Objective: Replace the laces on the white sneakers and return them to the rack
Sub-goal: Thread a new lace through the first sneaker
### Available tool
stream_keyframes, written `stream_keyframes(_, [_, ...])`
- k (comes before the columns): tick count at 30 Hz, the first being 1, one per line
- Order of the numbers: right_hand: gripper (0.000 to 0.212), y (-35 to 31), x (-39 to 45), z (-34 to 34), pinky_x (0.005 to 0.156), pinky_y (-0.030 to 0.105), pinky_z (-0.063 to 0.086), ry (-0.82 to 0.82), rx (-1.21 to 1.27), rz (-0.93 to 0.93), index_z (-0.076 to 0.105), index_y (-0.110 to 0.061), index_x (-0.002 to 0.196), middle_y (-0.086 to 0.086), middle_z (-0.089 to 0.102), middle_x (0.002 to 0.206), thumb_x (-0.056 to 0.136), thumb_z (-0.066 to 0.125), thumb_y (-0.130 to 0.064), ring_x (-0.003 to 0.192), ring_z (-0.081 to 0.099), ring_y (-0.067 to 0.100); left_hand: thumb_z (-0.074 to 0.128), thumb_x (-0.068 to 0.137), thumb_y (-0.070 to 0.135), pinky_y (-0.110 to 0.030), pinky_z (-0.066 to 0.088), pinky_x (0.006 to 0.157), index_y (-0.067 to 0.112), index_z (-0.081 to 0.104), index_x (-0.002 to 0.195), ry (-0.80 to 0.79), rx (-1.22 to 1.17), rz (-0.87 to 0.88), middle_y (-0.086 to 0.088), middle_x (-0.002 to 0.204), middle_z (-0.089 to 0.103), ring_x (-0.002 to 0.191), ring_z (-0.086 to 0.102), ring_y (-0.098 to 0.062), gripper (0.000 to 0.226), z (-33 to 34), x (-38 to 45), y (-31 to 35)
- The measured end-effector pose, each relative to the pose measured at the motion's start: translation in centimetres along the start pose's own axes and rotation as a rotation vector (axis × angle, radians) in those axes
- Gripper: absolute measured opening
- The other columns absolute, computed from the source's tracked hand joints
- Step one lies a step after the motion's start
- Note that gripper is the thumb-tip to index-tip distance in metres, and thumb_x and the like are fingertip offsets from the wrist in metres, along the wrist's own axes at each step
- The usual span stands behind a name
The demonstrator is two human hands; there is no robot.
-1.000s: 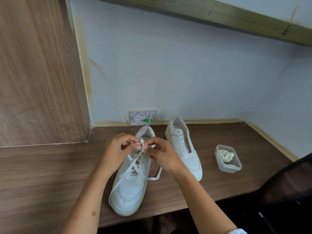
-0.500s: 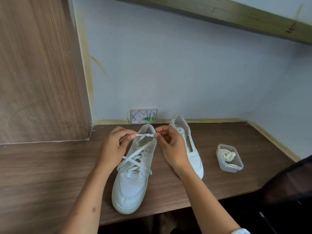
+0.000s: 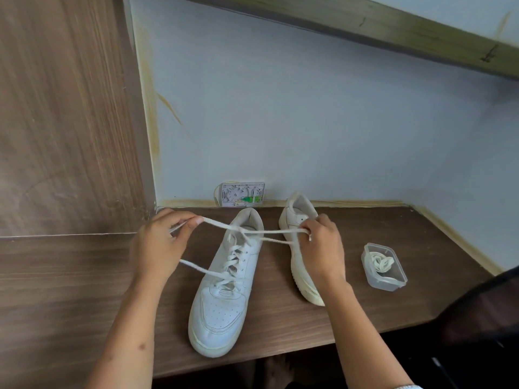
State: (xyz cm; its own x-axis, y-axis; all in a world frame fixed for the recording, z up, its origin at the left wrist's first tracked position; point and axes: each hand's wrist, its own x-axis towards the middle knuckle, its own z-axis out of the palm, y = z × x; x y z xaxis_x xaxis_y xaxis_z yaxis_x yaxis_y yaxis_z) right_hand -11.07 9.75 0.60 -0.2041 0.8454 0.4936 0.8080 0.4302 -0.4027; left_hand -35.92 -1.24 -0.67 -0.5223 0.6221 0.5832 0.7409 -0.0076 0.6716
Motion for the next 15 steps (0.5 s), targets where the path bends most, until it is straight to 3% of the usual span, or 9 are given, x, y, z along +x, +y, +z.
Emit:
stream_keyframes(4, [0.017, 1.7, 0.0, -1.0, 0.052, 0.026, 0.032, -0.111, 0.065, 0.209, 0.058, -0.012, 0.086, 0.003, 0.058, 0.081, 0.095, 0.045, -0.005, 0.069, 0.053, 0.019, 0.067, 0.083, 0.051, -0.021, 0.034, 0.052, 0.034, 0.073, 0.083, 0.029, 0.087, -0.118, 0.015, 0.079, 0.059, 0.069, 0.054, -0.009, 0.018, -0.7, 0.2, -1.4])
stream_keyframes(7, [0.015, 2.0, -0.3, -1.0, 0.057, 0.029, 0.039, -0.231, -0.028, 0.281, 0.058, -0.014, 0.096, 0.001, 0.059, 0.087, 0.097, 0.044, -0.011, 0.074, 0.056, 0.018, 0.067, 0.084, 0.049, -0.023, 0.033, 0.053, 0.035, 0.071, 0.082, -0.020, 0.150, -0.145, 0.014, 0.081, 0.058, 0.071, 0.054, -0.012, 0.015, -0.5, 0.2, -1.9])
stream_keyframes(9, [0.022, 1.7, -0.6, -1.0, 0.073, 0.032, 0.045, -0.330, -0.176, 0.236, 0.058, -0.015, 0.114, 0.002, 0.057, 0.103, 0.095, 0.047, -0.012, 0.090, 0.055, 0.022, 0.071, 0.083, 0.042, -0.028, 0.038, 0.061, 0.035, 0.073, 0.085, -0.043, 0.168, -0.106, 0.013, 0.087, 0.060, 0.081, 0.054, -0.018, 0.008, -0.3, 0.3, -2.4])
stream_keyframes(12, [0.048, 0.2, -1.3, -0.2, 0.099, 0.038, 0.034, -0.430, -0.245, 0.065, 0.047, -0.024, 0.133, 0.002, 0.043, 0.132, 0.087, 0.053, -0.013, 0.117, 0.040, 0.028, 0.077, 0.078, 0.039, -0.037, 0.035, 0.083, 0.036, 0.074, 0.096, -0.178, 0.159, -0.050, 0.012, 0.102, 0.062, 0.099, 0.050, -0.025, 0.019, 0.3, 0.4, -2.9])
stream_keyframes(15, [0.050, -2.0, -2.0, 0.9, 0.099, 0.033, 0.030, -0.452, -0.044, -0.134, 0.047, -0.030, 0.133, -0.005, 0.041, 0.131, 0.085, 0.058, -0.021, 0.119, 0.034, 0.022, 0.077, 0.076, 0.042, -0.040, 0.041, 0.087, 0.046, 0.071, 0.094, -0.388, 0.089, 0.007, 0.025, 0.092, 0.063, 0.093, 0.057, -0.012, 0.019, 1.4, 0.2, -1.9])
